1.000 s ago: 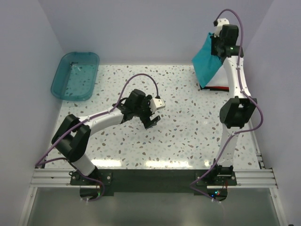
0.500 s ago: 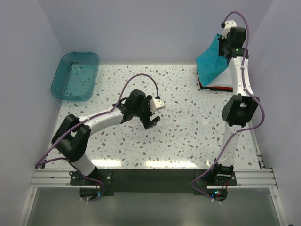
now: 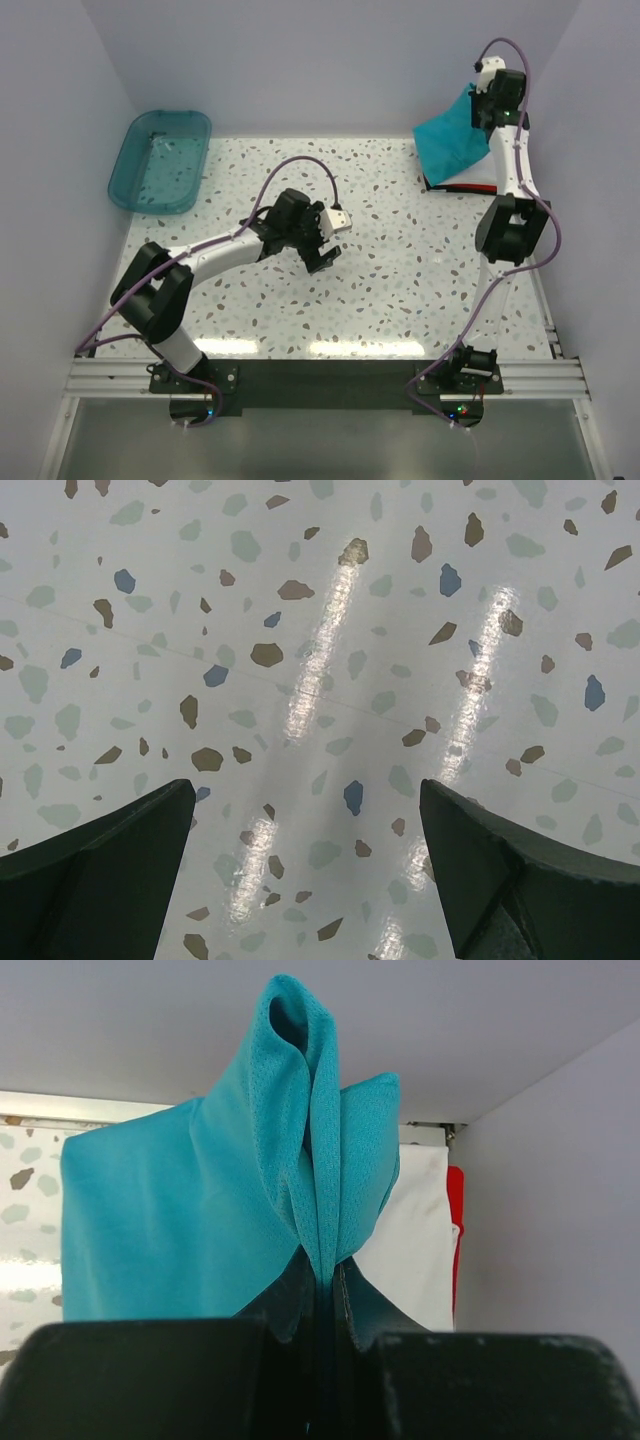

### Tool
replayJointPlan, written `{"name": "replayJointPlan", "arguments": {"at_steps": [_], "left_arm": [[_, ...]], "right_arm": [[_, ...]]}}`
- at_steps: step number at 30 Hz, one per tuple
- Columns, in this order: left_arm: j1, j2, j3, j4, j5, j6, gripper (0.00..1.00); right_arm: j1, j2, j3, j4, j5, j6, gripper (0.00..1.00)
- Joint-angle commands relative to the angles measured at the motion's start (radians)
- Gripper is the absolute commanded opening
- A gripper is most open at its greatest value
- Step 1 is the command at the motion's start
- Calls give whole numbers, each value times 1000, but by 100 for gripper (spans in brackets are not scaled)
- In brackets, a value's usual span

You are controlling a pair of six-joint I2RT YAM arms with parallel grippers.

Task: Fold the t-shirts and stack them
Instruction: Neatly place the folded tshirt to the corner

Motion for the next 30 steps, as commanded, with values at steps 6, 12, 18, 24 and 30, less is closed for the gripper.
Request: {"name": "replayJointPlan", "arguments": {"at_steps": [6, 12, 18, 24, 30], "left_arm": [[5, 16, 60, -16, 8, 31, 100], [7, 21, 62, -22, 1, 39, 100], [7, 21, 63, -26, -1, 41, 100], [7, 19, 63, -29, -4, 44, 100], [7, 22, 66, -33, -9, 45, 100]], "right_arm": [[-40, 22, -26, 126, 10, -51, 0], [-54, 45, -53, 159, 36, -70, 0], [-58, 69, -50, 180, 64, -87, 0], [-60, 97, -43, 194, 99, -105, 0], [-66, 100, -72, 229, 144, -139, 0]]}}
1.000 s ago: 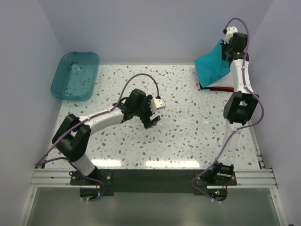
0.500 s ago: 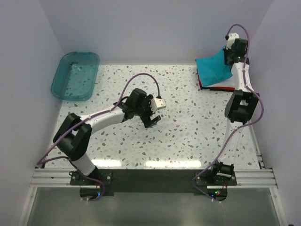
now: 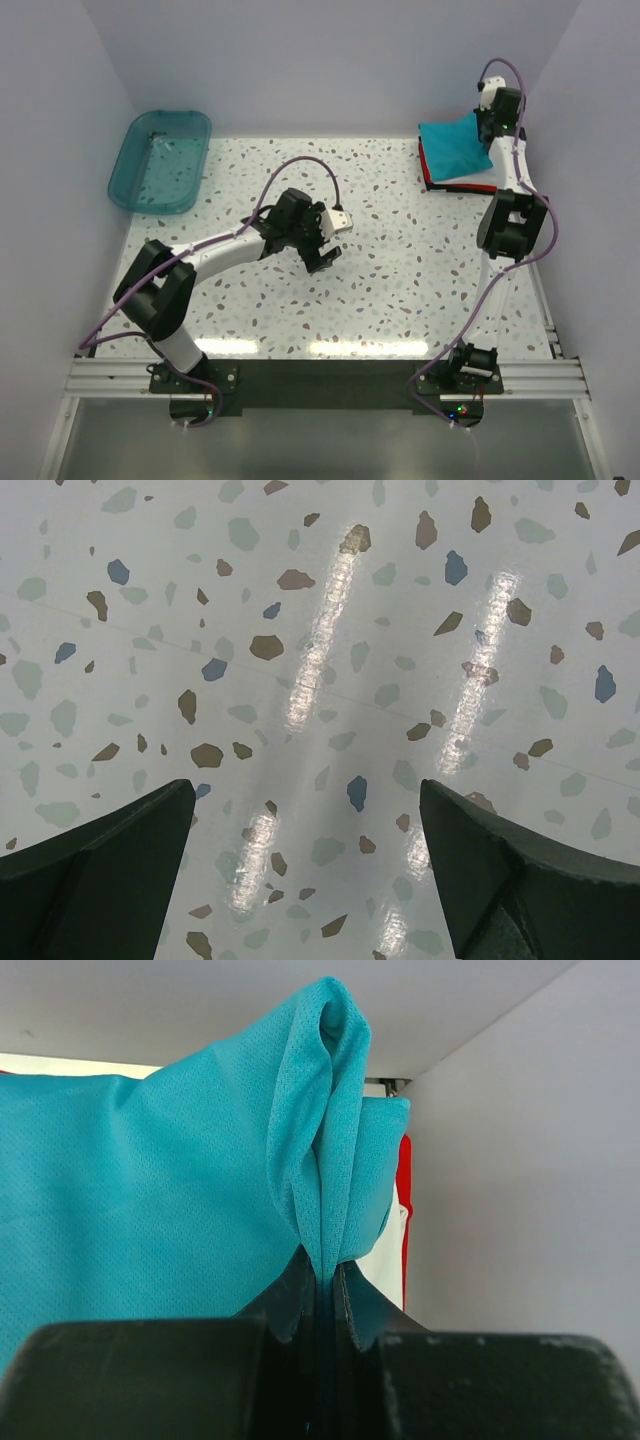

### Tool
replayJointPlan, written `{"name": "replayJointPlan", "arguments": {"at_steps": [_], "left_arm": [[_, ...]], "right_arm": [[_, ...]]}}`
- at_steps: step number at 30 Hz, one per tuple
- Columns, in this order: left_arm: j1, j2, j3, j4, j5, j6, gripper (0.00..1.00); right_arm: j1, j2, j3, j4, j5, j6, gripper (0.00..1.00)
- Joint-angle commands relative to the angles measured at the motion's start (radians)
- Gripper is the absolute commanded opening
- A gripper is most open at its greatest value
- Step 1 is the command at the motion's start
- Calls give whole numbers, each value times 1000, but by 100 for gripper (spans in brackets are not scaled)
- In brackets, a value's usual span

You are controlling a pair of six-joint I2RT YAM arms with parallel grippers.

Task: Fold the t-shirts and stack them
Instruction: Neatly place the folded tshirt to the corner

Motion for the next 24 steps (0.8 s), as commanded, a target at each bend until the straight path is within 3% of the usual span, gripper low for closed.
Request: {"name": "replayJointPlan", "arguments": {"at_steps": [1, 12, 13, 15, 16, 19, 24], "left_arm": [[7, 1, 43, -7, -1, 23, 100], [7, 8, 47, -10, 2, 28, 100], [7, 7, 50, -12, 1, 28, 100], [7, 1, 49, -16, -2, 27, 100], [7, -2, 47, -16, -2, 27, 100], [7, -13, 41, -16, -2, 23, 100], [7, -32, 29, -5, -20, 16, 100]], "right_arm": [[-14, -2, -16, 98, 52, -37, 0], [-28, -14, -102, 145, 64, -69, 0], [-31, -17, -113, 145, 64, -72, 16], [-32, -23, -118, 141, 64, -63, 37], [-31, -35, -127, 141, 60, -57, 53], [-32, -61, -142, 165, 66, -51, 67], [-34, -106, -142, 199, 86, -57, 82]]}}
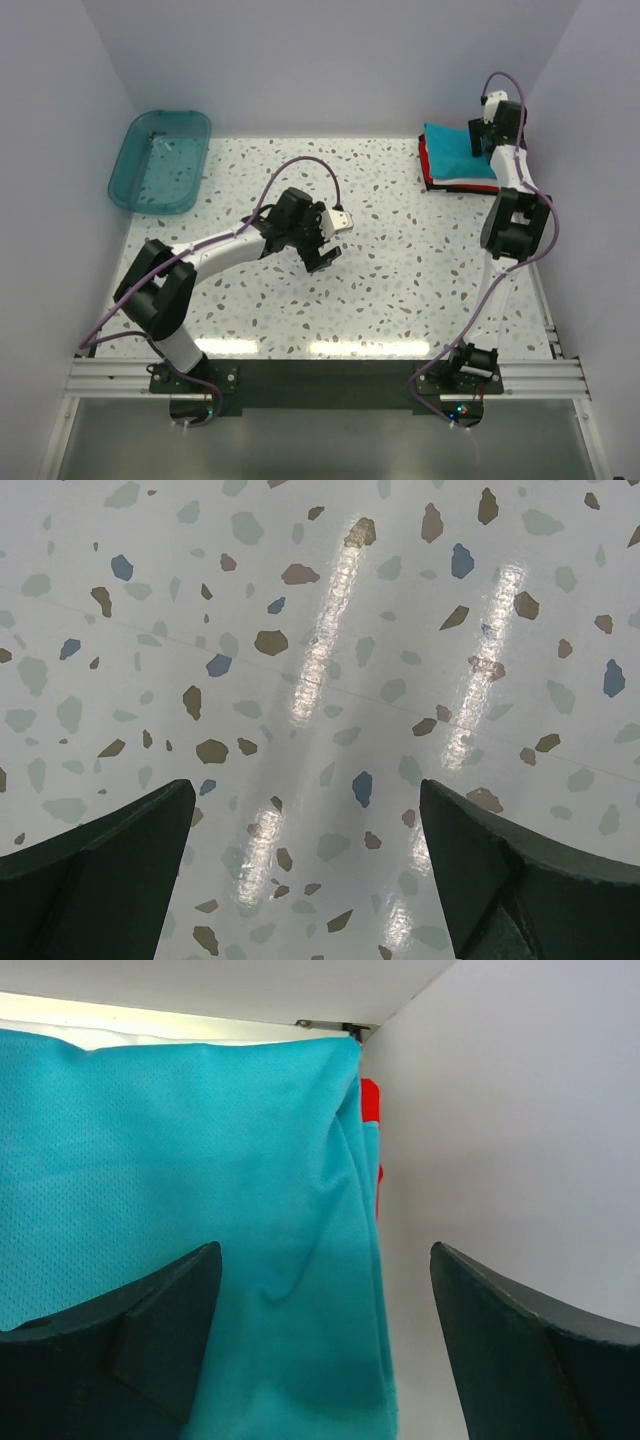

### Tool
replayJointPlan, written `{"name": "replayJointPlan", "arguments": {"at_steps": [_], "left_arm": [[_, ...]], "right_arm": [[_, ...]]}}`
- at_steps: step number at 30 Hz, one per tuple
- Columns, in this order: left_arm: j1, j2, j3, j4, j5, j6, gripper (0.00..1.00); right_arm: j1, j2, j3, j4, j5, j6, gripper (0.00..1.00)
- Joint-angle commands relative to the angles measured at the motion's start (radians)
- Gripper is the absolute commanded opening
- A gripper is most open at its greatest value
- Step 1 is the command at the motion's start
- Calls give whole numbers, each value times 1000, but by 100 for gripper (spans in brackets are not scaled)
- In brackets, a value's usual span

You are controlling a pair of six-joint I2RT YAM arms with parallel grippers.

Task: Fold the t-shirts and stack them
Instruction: Neatly place the folded tshirt to the corner

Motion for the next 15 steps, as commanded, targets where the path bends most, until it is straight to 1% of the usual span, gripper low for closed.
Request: {"name": "replayJointPlan", "arguments": {"at_steps": [1, 4, 6, 10, 13, 14, 15], "left_arm": [[8, -37, 16, 16, -12, -1, 100], [8, -45, 9, 27, -16, -17, 100], [7, -53, -2, 37, -18, -30, 100], [7, -74, -28, 60, -19, -51, 100], [8, -83, -45, 74, -27, -65, 100], [7, -88, -56, 83, -27, -70, 100], [7, -90, -60, 87, -27, -73, 100]], "right_arm": [[-3, -116, -19, 111, 37, -11, 90], [-12, -147, -27, 127, 39, -5, 96], [-17, -168, -25, 104, 29, 17, 98], [-25, -237, -97, 104, -20, 43, 99], [-29, -300, -149, 88, -98, 72, 99], [-31, -314, -160, 70, -154, 81, 99], [-31, -329, -169, 53, -156, 98, 98]]}}
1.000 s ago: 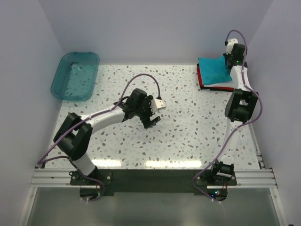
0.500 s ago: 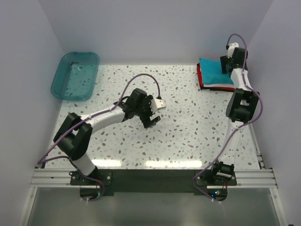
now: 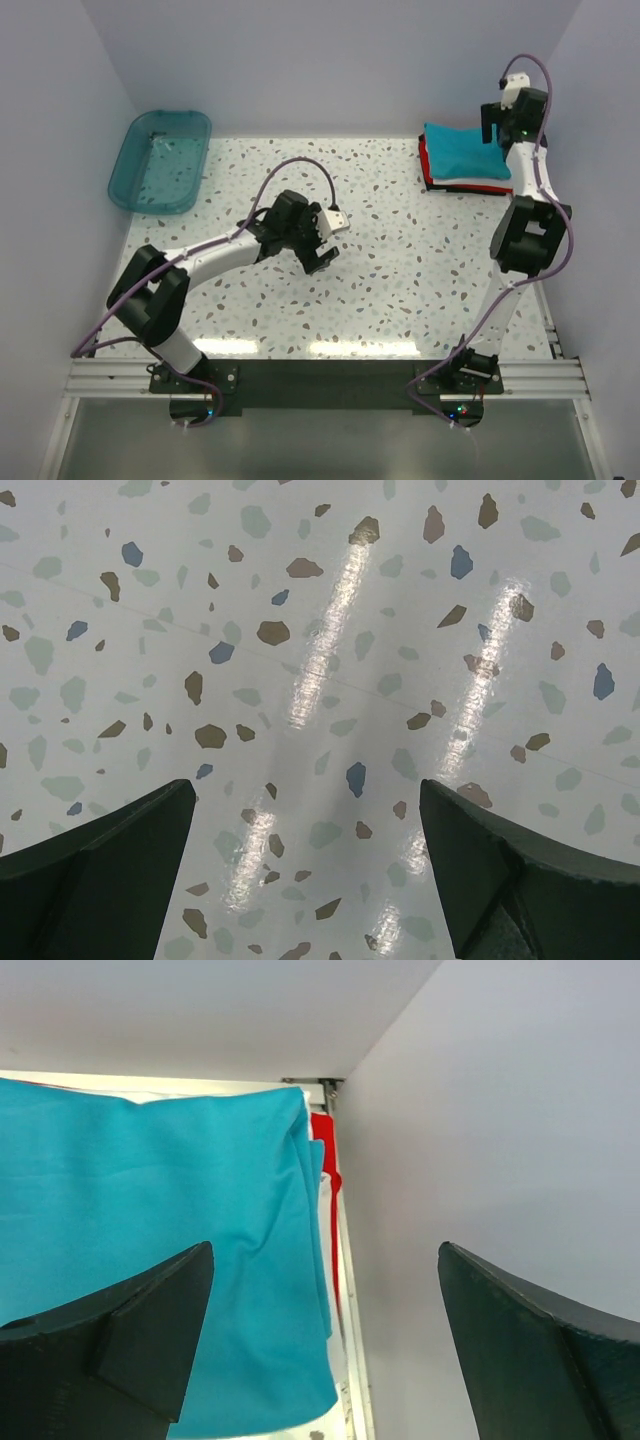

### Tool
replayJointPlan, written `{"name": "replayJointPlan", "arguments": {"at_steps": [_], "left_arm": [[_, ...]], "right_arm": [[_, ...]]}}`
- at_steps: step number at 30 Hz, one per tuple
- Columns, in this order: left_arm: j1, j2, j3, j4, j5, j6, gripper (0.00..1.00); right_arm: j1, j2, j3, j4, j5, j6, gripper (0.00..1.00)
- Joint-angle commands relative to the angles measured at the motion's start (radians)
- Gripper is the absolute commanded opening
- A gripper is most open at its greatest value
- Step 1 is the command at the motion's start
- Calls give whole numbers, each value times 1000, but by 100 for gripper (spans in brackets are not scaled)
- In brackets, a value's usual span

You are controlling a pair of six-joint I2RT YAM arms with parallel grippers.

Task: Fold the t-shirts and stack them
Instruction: Neatly place the folded tshirt to the corner

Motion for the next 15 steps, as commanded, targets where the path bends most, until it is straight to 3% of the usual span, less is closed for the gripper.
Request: {"name": "replayJointPlan", "arguments": {"at_steps": [1, 3, 5, 6, 10, 12, 15], "left_arm": [[8, -51, -22, 67, -7, -39, 100], [7, -59, -34, 78, -6, -49, 100], [7, -65, -43, 89, -3, -54, 100], [7, -65, -45, 90, -1, -56, 100], [8, -65, -50, 98, 0, -62, 100], [8, -62, -50, 97, 0, -62, 100], [7, -58, -48, 91, 3, -57, 100]], "right_arm": [[-7, -131, -43, 0, -130, 66, 96], [-10, -152, -54, -38, -191, 80, 89], [-12, -165, -67, -69, -207, 91, 70], [-10, -163, -66, -81, -213, 91, 56], [-12, -126, -64, -103, -188, 79, 28], [-12, -93, -63, -80, -176, 79, 19], [-10, -31, -40, -39, -141, 100, 15]]}}
